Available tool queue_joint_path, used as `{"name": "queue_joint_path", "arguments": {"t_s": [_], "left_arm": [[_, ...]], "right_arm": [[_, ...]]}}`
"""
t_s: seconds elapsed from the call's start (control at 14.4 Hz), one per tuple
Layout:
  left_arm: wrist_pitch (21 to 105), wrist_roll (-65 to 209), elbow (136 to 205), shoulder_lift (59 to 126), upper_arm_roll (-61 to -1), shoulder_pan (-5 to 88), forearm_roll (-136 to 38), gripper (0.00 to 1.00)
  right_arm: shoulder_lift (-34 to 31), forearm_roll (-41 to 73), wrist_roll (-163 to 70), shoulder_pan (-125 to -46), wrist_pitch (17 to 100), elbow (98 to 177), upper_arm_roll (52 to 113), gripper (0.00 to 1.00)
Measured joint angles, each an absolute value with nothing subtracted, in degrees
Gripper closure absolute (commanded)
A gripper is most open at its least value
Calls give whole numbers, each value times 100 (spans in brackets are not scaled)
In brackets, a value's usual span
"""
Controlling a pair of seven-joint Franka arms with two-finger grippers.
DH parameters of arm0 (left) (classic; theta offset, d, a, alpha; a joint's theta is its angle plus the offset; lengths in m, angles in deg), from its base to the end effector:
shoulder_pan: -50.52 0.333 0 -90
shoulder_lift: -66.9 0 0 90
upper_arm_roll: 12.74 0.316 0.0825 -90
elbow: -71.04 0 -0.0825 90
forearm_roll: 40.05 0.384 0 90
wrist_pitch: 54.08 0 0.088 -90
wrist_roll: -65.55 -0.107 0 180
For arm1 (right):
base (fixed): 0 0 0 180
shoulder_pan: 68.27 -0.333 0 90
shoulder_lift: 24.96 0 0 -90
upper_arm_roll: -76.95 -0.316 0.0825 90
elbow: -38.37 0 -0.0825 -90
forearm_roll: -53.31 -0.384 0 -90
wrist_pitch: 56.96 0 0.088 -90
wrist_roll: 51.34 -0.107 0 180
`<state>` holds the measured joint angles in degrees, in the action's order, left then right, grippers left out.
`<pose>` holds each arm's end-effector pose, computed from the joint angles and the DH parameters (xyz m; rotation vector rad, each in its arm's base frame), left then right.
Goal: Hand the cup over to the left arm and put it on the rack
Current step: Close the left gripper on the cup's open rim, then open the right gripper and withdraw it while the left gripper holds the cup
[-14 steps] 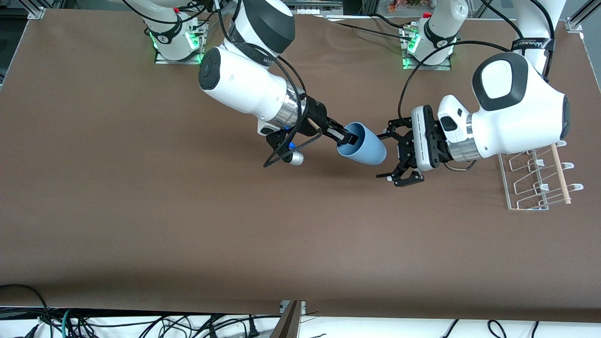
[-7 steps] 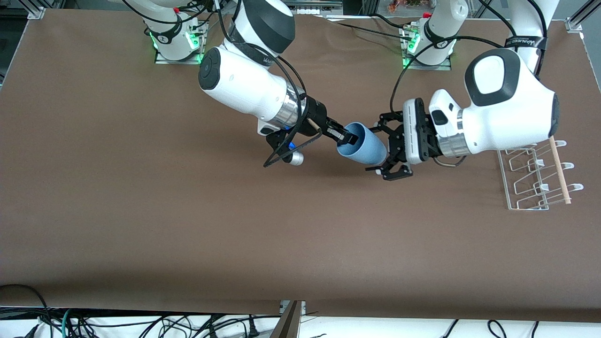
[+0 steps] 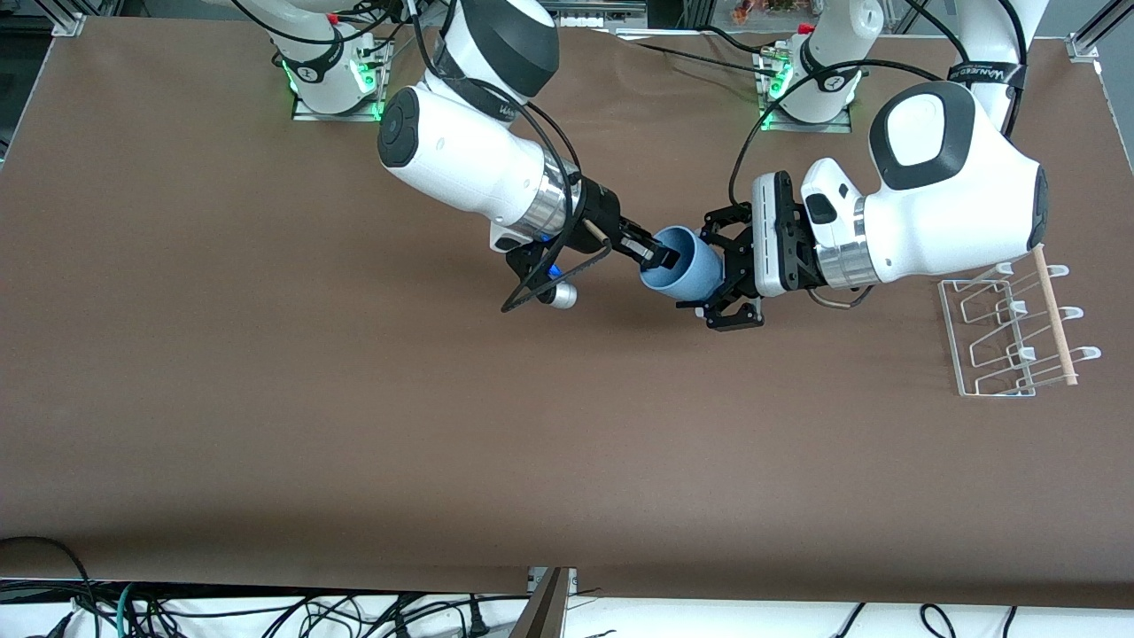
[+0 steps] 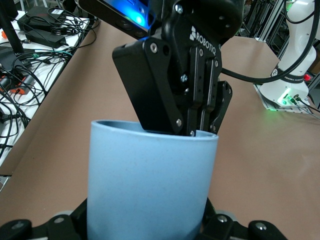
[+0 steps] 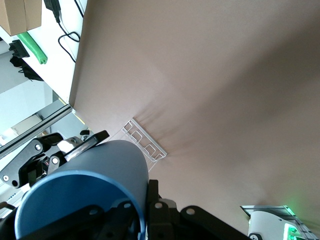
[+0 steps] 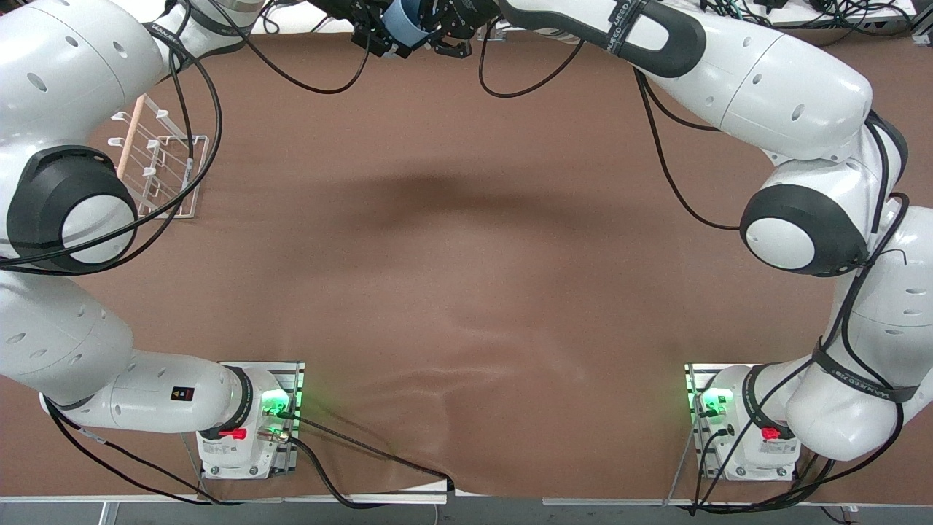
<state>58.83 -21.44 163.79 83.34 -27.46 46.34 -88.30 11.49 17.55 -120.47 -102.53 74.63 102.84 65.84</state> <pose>0.6139 -0.2418 0.4926 1.7313 -1.6375 0.6744 0.5708 0.5261 0.5106 -2.1444 0.8819 0.3426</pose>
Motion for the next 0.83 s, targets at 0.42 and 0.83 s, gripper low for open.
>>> {"name": "queue_joint_path", "arguments": {"t_s": [0.42, 0.83], "left_arm": [[5730, -2164, 16375, 8321, -2750, 4706, -8835, 100], [5088, -2147, 16353, 8307, -2731, 4922, -8840, 100]], "right_arm": [[1149, 1638, -12053, -10227, 7647, 10279, 6602, 2], [940, 1573, -12054, -10098, 7588, 10197, 6648, 1]]}}
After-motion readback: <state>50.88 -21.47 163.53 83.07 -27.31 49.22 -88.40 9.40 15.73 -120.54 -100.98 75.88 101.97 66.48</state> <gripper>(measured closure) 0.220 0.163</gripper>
